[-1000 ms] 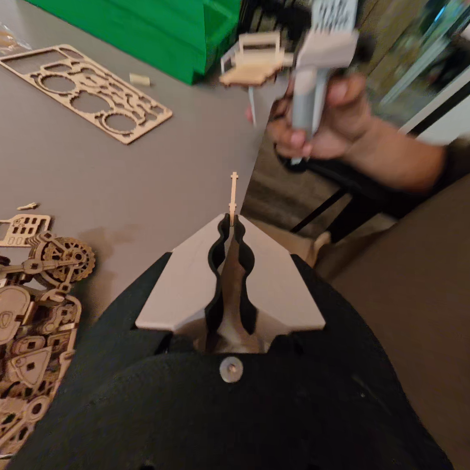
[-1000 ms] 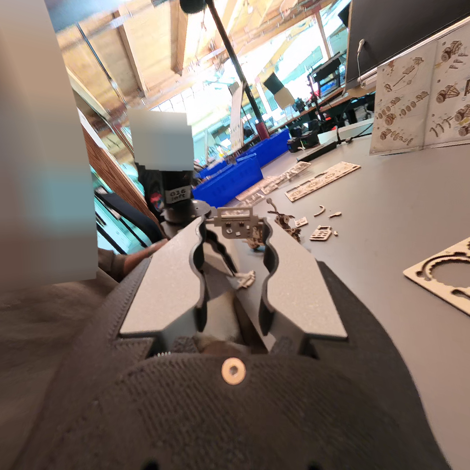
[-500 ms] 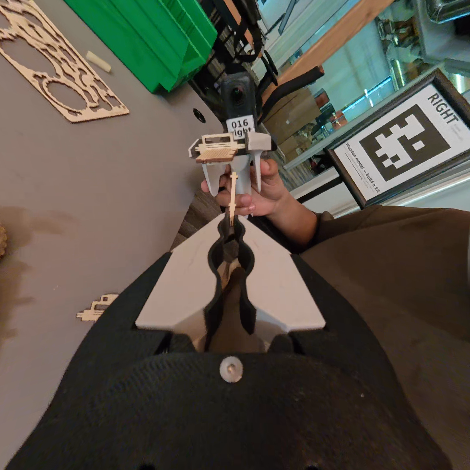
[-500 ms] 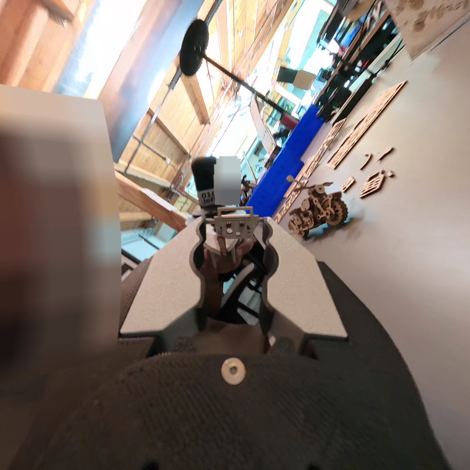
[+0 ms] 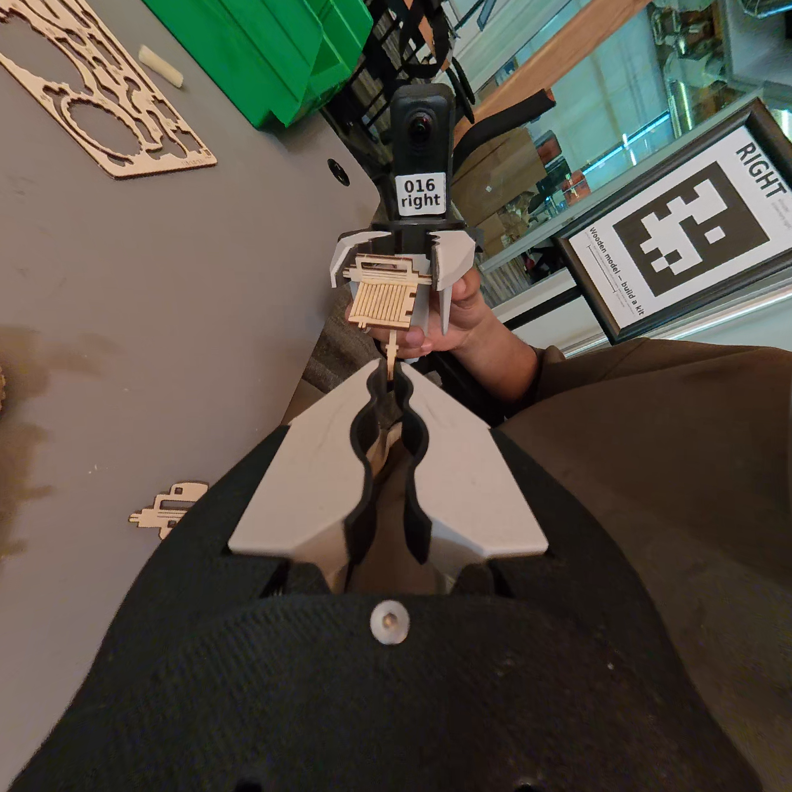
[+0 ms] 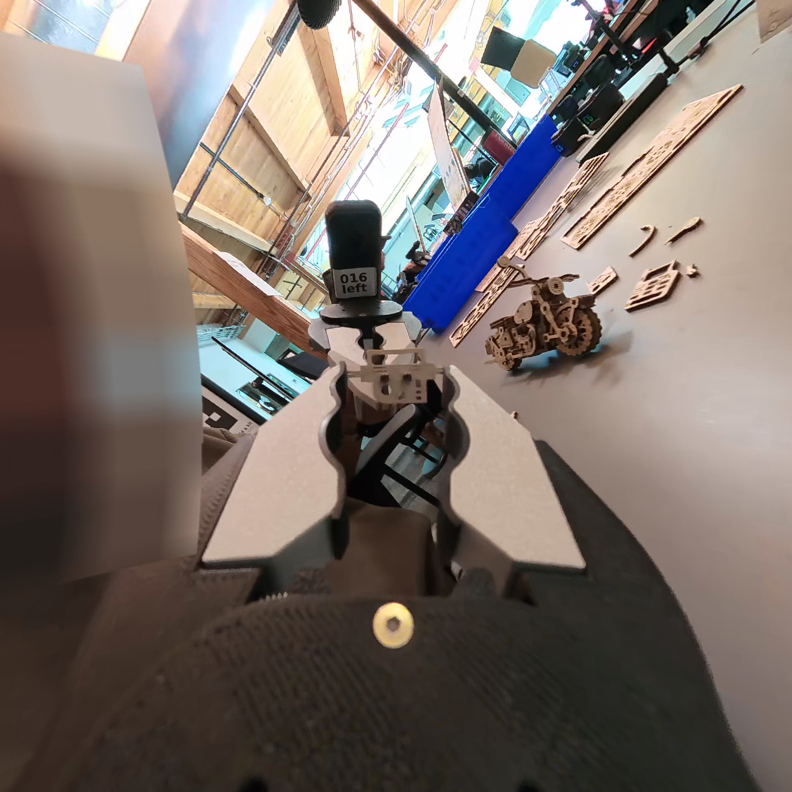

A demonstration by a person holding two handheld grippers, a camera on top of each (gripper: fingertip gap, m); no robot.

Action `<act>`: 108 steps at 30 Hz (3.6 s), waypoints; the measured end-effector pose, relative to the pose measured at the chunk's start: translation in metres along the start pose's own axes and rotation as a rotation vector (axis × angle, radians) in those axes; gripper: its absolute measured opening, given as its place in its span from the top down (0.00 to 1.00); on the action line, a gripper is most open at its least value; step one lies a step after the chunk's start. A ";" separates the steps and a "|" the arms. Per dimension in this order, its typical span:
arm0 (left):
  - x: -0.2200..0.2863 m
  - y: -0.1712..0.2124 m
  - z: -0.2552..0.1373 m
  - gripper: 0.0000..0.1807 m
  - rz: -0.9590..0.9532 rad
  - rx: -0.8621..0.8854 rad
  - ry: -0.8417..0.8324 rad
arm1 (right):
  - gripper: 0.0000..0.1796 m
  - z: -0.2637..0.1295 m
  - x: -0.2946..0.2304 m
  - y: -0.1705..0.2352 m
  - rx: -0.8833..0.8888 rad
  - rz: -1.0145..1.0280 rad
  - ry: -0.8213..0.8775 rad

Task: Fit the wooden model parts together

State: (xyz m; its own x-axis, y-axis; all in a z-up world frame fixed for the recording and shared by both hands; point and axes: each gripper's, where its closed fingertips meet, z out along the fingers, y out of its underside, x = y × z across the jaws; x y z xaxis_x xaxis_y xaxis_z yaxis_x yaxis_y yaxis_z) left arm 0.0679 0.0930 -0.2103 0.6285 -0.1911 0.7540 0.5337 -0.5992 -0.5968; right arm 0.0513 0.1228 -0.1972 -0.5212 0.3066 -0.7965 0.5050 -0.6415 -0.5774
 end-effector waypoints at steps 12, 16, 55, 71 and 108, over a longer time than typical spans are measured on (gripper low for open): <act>0.001 0.000 0.000 0.99 -0.009 0.004 0.013 | 0.76 0.000 0.001 0.000 0.001 -0.001 0.007; -0.001 0.000 -0.001 1.00 -0.009 0.006 -0.001 | 0.76 0.001 0.001 0.002 -0.005 -0.004 0.009; -0.003 -0.010 -0.004 0.99 -0.024 0.073 -0.002 | 0.76 -0.003 0.005 0.002 0.015 0.022 0.021; 0.018 -0.033 -0.019 0.75 0.141 0.232 0.110 | 0.76 -0.008 -0.018 -0.021 0.108 -0.271 0.019; 0.000 -0.028 0.008 0.74 -0.038 0.389 0.141 | 0.76 -0.008 -0.039 -0.031 0.158 -0.922 0.294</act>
State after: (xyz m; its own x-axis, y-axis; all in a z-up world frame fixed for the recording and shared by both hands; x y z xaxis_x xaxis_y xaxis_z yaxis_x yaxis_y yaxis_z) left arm 0.0579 0.1160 -0.1963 0.5350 -0.2952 0.7916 0.7459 -0.2750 -0.6067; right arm 0.0617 0.1364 -0.1496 -0.4621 0.8840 -0.0708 -0.1235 -0.1431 -0.9820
